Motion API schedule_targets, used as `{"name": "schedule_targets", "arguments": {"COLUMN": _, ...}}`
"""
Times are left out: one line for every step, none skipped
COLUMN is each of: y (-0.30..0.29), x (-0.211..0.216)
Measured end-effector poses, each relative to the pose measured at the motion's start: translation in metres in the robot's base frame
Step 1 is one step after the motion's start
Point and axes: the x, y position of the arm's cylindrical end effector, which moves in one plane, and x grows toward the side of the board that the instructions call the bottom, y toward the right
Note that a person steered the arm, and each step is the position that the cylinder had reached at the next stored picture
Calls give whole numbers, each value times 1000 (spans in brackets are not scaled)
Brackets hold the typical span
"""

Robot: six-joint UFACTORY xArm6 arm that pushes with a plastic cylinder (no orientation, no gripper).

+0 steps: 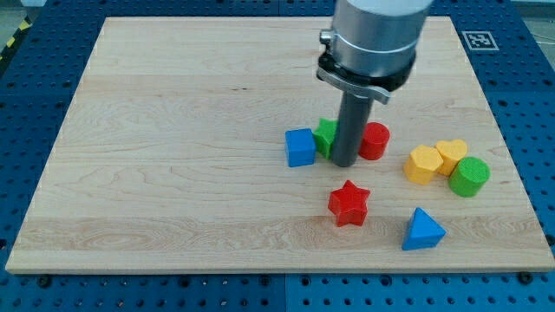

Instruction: Move blue triangle to the right side of red star

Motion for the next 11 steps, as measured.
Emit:
{"name": "schedule_targets", "arguments": {"y": 2, "x": 7}}
{"name": "schedule_targets", "arguments": {"y": 52, "x": 53}}
{"name": "schedule_targets", "arguments": {"y": 108, "x": 62}}
{"name": "schedule_targets", "arguments": {"y": 137, "x": 89}}
{"name": "schedule_targets", "arguments": {"y": 138, "x": 129}}
{"name": "schedule_targets", "arguments": {"y": 128, "x": 133}}
{"name": "schedule_targets", "arguments": {"y": 105, "x": 132}}
{"name": "schedule_targets", "arguments": {"y": 75, "x": 130}}
{"name": "schedule_targets", "arguments": {"y": 64, "x": 117}}
{"name": "schedule_targets", "arguments": {"y": 66, "x": 97}}
{"name": "schedule_targets", "arguments": {"y": 82, "x": 89}}
